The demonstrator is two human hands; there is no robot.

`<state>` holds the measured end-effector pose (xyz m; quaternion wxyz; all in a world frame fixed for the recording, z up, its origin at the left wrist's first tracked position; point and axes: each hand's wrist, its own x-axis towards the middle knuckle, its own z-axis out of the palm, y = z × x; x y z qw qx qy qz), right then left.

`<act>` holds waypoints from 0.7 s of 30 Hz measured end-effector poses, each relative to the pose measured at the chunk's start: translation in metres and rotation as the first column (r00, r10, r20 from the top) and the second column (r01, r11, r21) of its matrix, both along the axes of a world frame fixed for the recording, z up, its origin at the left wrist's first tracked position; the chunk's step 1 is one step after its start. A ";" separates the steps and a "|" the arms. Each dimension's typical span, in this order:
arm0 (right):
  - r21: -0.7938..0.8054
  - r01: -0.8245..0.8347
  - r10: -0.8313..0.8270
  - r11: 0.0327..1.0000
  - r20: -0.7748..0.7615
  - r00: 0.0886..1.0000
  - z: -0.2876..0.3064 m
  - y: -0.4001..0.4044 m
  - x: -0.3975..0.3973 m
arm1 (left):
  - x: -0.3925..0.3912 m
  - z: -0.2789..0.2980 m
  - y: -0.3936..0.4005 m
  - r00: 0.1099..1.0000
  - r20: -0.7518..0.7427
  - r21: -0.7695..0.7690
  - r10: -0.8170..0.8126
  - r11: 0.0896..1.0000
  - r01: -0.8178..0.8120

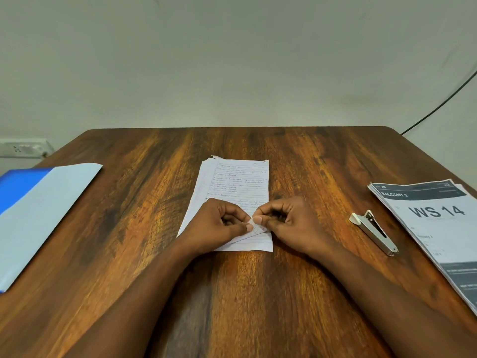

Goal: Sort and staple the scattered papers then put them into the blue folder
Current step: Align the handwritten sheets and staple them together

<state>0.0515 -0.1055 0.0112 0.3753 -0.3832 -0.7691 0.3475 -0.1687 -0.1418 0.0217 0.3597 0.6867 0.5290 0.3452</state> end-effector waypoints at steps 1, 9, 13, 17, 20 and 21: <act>0.002 -0.001 0.001 1.000 -0.001 1.000 0.000 0.000 0.000 | 0.000 0.000 0.000 1.000 -0.005 0.000 0.008 1.000 -0.008; -0.103 -0.050 0.042 0.993 -0.082 0.996 0.002 -0.001 0.005 | 0.003 0.000 0.000 0.998 0.001 -0.009 0.060 0.998 -0.060; -0.131 -0.042 0.029 0.991 -0.101 0.995 0.001 0.000 0.004 | 0.004 0.001 -0.001 0.998 0.013 -0.021 0.060 0.998 -0.060; -0.138 -0.053 0.038 0.989 -0.110 0.993 0.001 0.000 0.005 | 0.003 0.002 -0.001 0.998 0.026 -0.027 0.065 0.998 -0.064; -0.143 -0.052 0.036 0.988 -0.114 0.993 0.002 0.000 0.004 | 0.003 0.001 -0.001 0.997 0.042 -0.041 0.060 0.997 -0.059; -0.145 -0.054 0.038 0.988 -0.114 0.993 0.002 -0.001 0.004 | 0.003 0.001 -0.001 0.997 0.049 -0.045 0.058 0.997 -0.056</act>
